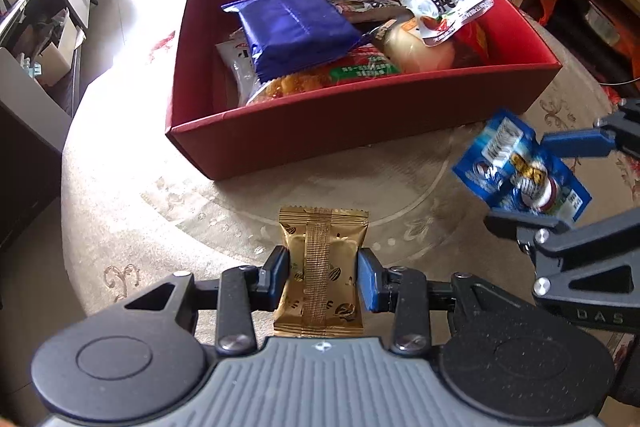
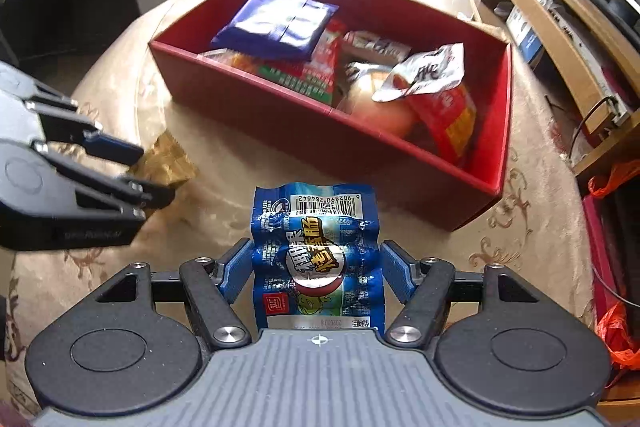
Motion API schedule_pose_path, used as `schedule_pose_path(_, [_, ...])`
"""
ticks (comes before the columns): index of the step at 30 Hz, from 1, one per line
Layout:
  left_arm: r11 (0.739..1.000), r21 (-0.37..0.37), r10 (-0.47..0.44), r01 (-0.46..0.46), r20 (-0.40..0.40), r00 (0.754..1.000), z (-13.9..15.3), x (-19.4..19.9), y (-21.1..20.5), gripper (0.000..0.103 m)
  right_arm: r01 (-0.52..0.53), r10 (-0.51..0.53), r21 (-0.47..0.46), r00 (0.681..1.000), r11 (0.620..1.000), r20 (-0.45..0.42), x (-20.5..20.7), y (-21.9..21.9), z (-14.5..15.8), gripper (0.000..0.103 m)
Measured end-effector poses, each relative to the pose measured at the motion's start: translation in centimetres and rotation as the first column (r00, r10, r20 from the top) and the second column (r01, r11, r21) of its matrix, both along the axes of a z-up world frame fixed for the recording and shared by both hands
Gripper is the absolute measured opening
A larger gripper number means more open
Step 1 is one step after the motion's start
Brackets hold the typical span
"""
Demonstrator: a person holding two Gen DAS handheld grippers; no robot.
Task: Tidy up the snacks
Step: 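Lift the gold pastry and sausage pack off the table with both grippers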
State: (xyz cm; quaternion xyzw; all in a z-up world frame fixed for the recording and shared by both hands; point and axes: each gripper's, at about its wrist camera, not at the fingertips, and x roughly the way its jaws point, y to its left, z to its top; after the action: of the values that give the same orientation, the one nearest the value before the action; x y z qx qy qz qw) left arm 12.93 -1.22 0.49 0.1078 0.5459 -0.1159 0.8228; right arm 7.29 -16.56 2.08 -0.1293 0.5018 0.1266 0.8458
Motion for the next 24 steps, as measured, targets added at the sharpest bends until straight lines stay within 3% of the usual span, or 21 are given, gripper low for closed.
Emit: schedule_pose_path(24, [0.999,0.041,-0.013,0.010,0.068,0.998,1.0,-0.3,-1.2,0.034,0.053,-0.052,-0.013,0.998,0.999,0.046,0.8,-1.1,0.7,0.074])
